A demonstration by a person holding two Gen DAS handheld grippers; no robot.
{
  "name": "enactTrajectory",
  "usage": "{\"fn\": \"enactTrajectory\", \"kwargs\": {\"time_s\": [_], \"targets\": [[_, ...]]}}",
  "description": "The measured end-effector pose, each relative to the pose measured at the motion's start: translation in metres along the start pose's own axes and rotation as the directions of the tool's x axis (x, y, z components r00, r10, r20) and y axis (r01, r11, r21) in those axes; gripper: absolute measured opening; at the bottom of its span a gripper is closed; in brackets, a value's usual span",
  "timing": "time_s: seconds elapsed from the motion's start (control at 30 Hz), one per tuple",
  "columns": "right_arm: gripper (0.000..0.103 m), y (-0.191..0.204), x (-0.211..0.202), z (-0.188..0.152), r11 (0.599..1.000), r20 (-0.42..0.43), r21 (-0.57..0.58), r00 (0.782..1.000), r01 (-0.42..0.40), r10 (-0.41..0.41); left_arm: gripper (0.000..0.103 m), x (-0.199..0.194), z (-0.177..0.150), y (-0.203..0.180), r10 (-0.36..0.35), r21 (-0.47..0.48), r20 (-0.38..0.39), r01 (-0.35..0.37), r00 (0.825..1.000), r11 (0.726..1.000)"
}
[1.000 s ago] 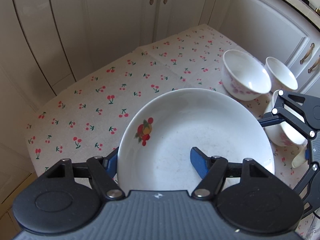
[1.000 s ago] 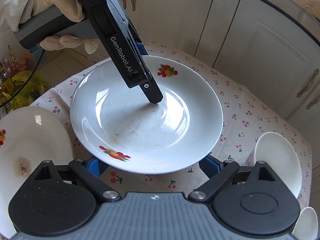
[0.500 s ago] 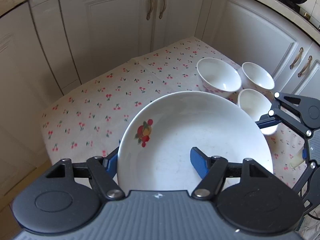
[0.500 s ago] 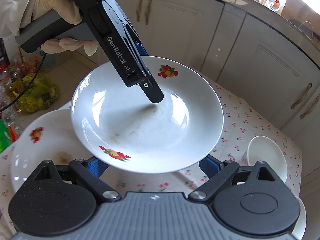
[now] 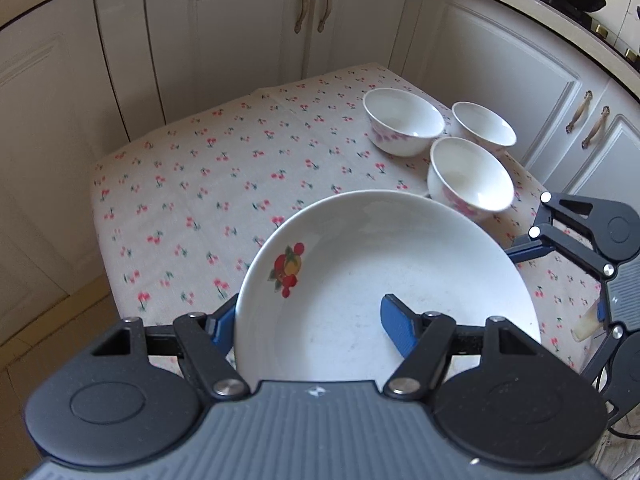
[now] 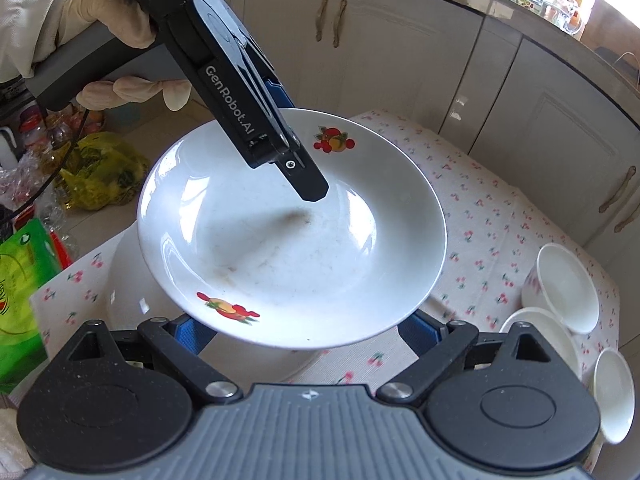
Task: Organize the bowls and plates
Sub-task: 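Lower the fruit-decal plate onto the plate stack and open the left tool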
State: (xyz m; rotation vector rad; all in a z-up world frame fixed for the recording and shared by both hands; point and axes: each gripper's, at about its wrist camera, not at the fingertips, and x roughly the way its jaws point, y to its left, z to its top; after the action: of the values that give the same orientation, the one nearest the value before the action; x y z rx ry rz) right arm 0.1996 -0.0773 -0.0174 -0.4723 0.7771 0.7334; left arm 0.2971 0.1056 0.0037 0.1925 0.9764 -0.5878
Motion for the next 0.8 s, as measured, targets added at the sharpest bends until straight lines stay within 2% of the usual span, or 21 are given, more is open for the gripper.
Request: {"fn": "enactTrajectory", "kwargs": {"time_s": [0.4,0.8], "targets": [[0.097,0.026,-0.004,-0.025,1.0,-0.036,0.008,0.999,-0.015,0.015,0.071,-0.004,-0.043,-0.015,-0.018,-0.047,0.014,0.018,1.0,0.999],[0.097,0.039,-0.004,-0.031,1.0,-0.06,-0.011,0.998,0.011,-0.012,0.071,0.013,-0.058,-0.013,-0.032,-0.074,0.003,0.032,0.999,0.997]]}}
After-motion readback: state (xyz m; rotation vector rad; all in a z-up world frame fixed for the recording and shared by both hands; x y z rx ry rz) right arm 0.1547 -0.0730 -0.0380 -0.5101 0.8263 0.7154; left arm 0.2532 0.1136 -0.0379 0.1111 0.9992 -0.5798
